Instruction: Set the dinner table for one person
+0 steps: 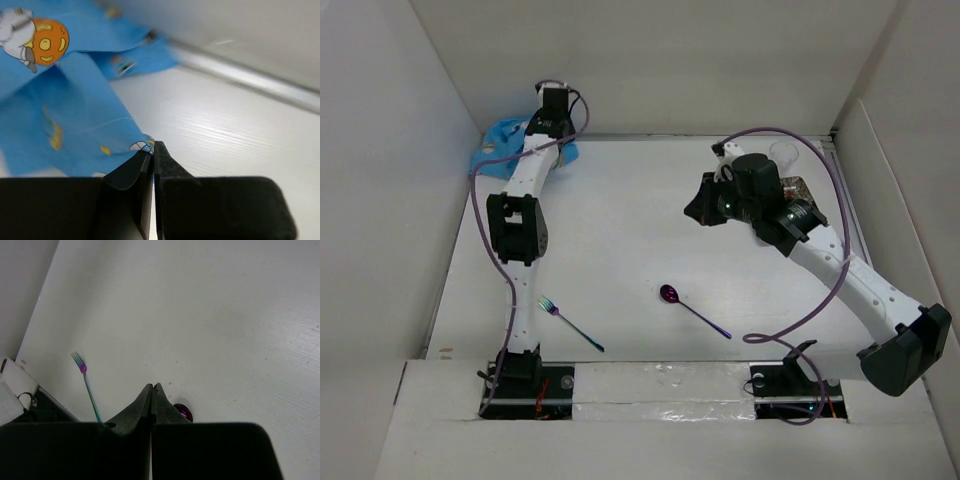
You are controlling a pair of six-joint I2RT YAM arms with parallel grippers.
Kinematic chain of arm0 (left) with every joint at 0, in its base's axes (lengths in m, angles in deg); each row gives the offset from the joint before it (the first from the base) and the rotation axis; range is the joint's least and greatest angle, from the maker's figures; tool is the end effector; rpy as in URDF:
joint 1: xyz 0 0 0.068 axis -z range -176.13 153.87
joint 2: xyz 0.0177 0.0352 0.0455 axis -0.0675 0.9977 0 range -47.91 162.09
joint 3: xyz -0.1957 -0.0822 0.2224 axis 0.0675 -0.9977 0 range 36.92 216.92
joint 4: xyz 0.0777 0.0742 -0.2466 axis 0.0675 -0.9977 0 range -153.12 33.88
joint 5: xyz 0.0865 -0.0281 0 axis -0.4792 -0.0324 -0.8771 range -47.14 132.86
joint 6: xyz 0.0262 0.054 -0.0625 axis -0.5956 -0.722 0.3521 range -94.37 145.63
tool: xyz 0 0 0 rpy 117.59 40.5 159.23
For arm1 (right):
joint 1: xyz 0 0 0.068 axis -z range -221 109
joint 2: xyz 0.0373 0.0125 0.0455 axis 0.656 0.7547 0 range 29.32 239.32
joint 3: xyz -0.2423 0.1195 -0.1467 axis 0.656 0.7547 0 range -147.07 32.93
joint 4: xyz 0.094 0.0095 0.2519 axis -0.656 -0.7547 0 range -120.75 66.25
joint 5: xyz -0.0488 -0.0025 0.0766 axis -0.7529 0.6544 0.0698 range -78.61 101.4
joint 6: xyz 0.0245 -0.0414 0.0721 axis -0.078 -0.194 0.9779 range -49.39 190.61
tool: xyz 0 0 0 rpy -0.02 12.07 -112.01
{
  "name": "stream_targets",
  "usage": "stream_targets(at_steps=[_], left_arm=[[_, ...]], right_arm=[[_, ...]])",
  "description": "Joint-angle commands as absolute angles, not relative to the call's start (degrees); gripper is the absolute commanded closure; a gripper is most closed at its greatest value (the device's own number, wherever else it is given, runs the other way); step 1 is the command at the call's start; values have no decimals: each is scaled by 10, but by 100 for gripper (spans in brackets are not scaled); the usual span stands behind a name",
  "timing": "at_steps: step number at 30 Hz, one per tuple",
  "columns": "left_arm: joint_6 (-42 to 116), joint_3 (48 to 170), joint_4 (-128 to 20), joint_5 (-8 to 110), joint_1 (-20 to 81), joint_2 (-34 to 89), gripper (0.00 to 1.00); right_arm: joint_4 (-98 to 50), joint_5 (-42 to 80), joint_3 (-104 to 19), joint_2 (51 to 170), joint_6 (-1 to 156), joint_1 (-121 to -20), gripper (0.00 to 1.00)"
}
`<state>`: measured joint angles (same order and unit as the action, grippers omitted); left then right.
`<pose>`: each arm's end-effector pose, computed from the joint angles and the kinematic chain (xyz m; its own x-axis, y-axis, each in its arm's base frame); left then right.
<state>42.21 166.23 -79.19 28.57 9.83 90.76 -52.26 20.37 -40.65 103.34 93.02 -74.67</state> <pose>0.6282 -0.0465 0.2499 -0.4808 -0.2278 -0.8467 -0.2543 0.9604 -0.1140 0.2613 0.1885 0.3871 -0.6245 0.0364 -0.7802 -0.4577 0.7923 0.4034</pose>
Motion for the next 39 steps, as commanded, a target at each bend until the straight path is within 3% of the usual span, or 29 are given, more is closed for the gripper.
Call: stream_targets(at_steps=[1, 5, 9, 10, 12, 16, 20, 23, 28, 34, 39], left_arm=[[425, 1749, -764, 408, 156, 685, 100], [489, 1686, -715, 516, 131, 578, 100], [543, 1610, -660, 625, 92, 498, 100], [558, 1593, -645, 653, 84, 479, 100], [627, 1521, -568, 730, 51, 456, 100], [645, 1413, -513, 726, 30, 411, 100], [711, 1257, -410, 756, -2, 429, 100], [716, 1224, -380, 750, -8, 474, 100], [736, 1209, -343, 780, -19, 561, 100], [732, 1182, -312, 793, -19, 559, 100], [730, 1185, -326, 814, -19, 554, 100]], right_arm=[[-469, 183, -438, 1024, 941, -742, 100], [-460, 183, -454, 1046, 942, -737, 99], [-455, 180, -469, 1062, 946, -732, 78], [-453, 179, -471, 1064, 948, -732, 65], [-443, 189, -469, 1065, 950, -726, 50], [-434, 191, -460, 1072, 953, -726, 37], [-440, 162, -442, 1099, 960, -726, 31], [-422, 154, -407, 1118, 966, -726, 30], [-432, 120, -367, 1151, 985, -737, 30], [-473, 21, -318, 1183, 1034, -737, 29], [-503, 30, -347, 1276, 1059, -713, 29]])
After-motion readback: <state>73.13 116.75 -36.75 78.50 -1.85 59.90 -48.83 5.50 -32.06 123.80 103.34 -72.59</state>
